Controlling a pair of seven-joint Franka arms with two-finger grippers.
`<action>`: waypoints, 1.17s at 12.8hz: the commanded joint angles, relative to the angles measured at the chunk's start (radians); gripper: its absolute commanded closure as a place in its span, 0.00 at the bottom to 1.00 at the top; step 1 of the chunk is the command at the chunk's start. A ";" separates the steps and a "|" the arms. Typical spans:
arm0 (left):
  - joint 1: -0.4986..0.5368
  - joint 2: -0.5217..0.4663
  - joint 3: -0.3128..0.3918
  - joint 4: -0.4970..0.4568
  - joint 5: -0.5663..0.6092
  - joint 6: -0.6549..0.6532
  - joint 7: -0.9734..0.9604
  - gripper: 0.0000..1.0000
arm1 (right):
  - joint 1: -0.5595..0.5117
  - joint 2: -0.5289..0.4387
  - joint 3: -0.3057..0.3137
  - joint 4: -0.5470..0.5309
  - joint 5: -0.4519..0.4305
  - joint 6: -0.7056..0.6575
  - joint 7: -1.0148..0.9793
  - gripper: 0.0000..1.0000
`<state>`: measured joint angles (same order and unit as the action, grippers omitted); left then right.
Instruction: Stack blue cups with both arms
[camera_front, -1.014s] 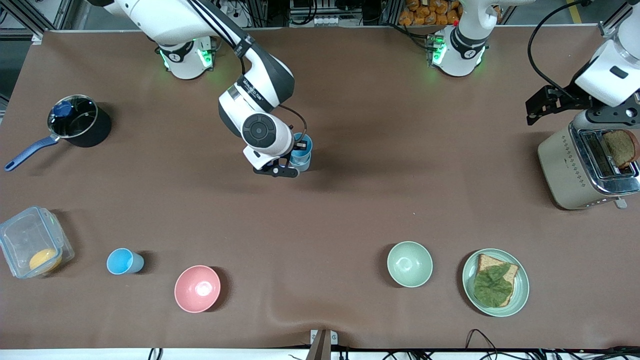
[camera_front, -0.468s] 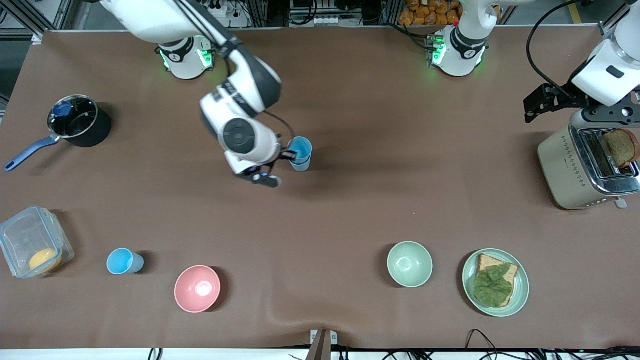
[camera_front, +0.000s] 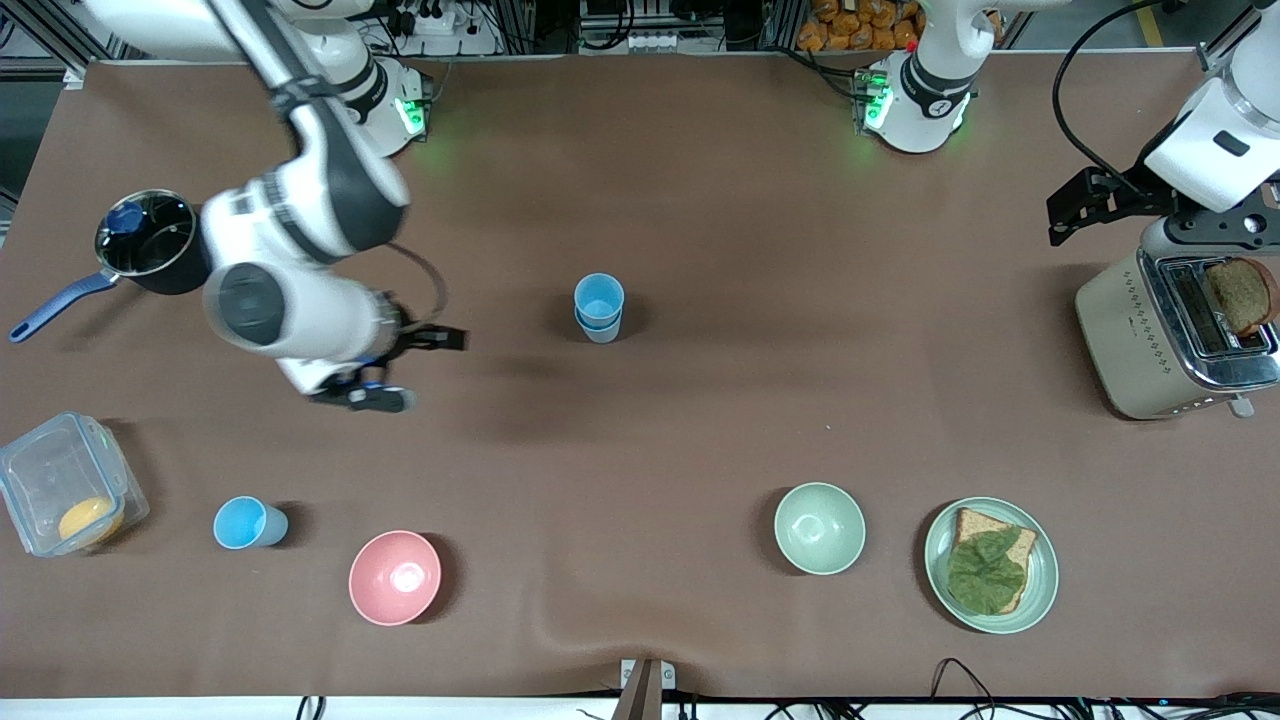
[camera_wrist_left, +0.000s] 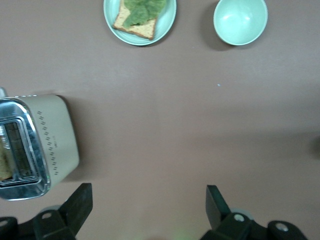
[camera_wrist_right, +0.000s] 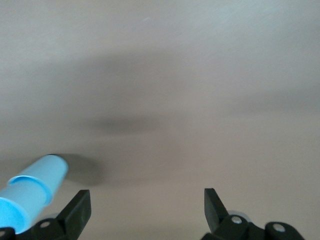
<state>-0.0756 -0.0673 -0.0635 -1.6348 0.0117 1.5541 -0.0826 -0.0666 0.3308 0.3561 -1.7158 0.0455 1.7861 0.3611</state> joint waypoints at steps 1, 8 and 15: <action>0.013 -0.012 -0.004 -0.003 -0.036 -0.009 0.018 0.00 | -0.145 -0.137 0.020 -0.151 -0.009 0.059 -0.170 0.00; 0.016 0.018 0.005 0.042 -0.019 -0.011 0.024 0.00 | -0.253 -0.415 -0.017 -0.257 -0.062 0.067 -0.376 0.00; 0.016 0.030 0.005 0.044 -0.019 -0.011 0.023 0.00 | 0.054 -0.415 -0.444 -0.119 0.001 -0.097 -0.419 0.00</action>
<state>-0.0688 -0.0524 -0.0549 -1.6179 -0.0006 1.5546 -0.0825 -0.0287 -0.0836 -0.0975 -1.8951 0.0295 1.7402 -0.0730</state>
